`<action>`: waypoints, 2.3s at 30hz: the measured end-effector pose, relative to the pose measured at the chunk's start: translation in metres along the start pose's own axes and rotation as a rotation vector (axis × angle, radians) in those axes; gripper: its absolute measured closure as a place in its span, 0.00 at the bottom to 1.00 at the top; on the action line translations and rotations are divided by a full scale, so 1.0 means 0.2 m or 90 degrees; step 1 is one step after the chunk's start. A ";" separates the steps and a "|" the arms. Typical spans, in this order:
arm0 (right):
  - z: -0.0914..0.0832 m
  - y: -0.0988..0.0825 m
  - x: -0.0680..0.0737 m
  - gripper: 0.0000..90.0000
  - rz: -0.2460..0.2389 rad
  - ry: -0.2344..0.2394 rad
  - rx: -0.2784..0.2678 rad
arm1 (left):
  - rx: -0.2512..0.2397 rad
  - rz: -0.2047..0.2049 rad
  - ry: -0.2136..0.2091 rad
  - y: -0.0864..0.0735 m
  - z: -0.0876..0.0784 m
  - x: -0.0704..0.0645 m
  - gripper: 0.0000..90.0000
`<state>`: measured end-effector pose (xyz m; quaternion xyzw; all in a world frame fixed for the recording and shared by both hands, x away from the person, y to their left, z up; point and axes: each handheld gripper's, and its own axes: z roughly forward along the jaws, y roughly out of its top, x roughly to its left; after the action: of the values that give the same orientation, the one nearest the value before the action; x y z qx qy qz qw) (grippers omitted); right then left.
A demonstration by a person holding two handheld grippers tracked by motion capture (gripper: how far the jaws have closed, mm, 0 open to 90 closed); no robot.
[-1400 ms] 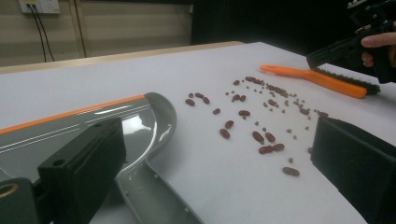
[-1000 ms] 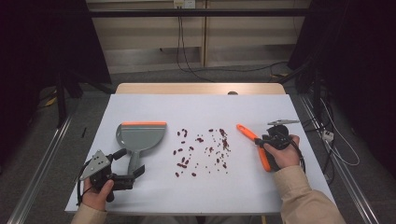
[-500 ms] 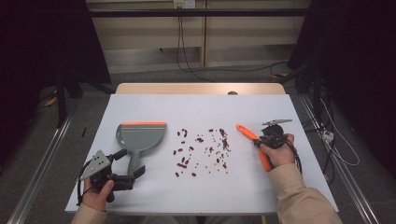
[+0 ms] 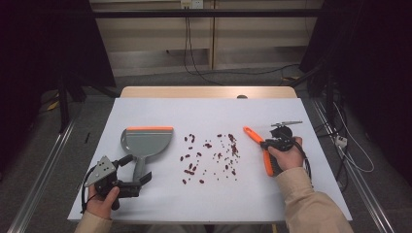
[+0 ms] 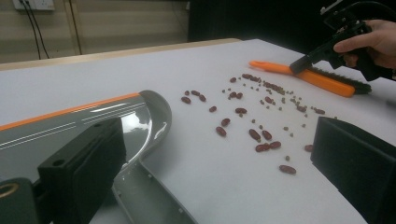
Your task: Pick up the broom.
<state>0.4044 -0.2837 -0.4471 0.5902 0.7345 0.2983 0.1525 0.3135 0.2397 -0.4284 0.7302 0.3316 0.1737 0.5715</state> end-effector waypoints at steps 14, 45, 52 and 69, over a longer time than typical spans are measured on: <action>0.01 0.02 0.03 0.71 -0.008 0.009 0.025 | 0.004 0.000 -0.001 0.00 -0.01 0.00 0.03; 0.06 0.06 0.09 0.76 -0.007 -0.043 0.068 | 0.006 0.008 -0.002 0.00 -0.01 -0.02 0.03; 0.06 0.08 0.10 0.77 -0.020 -0.051 0.083 | 0.001 0.005 -0.002 0.00 -0.01 -0.01 0.03; -0.14 0.01 -0.02 0.77 0.058 0.028 -0.115 | -0.005 0.009 0.011 0.01 -0.02 -0.01 0.03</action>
<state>0.3906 -0.2949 -0.4259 0.6004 0.6798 0.3830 0.1754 0.3102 0.2402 -0.4258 0.7289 0.3305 0.1851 0.5703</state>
